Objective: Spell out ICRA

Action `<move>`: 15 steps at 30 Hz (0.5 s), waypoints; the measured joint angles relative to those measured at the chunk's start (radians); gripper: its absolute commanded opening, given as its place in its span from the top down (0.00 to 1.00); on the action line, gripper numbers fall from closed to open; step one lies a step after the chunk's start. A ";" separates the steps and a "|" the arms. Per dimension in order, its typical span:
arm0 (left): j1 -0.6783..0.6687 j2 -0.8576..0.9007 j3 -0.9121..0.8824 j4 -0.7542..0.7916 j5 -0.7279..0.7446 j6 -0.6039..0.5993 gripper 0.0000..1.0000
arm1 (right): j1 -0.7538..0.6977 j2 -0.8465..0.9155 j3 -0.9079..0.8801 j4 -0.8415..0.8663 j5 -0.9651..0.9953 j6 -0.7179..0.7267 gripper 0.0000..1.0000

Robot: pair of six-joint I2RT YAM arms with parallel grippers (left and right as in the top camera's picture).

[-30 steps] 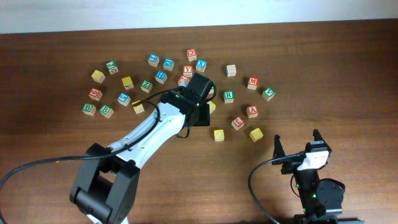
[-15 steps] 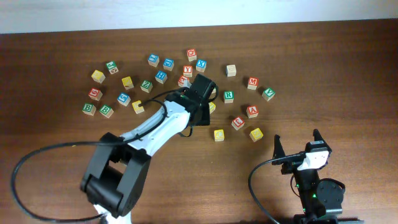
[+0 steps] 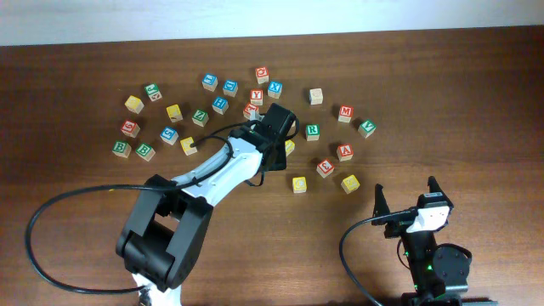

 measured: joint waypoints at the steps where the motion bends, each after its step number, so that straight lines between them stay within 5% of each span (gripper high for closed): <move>1: 0.000 0.000 0.000 0.000 -0.003 0.000 0.50 | 0.000 0.000 0.000 0.000 0.000 0.002 0.01; 15: 0.000 0.043 0.000 0.058 -0.006 -0.003 0.56 | 0.000 0.000 0.000 0.000 0.000 0.001 0.02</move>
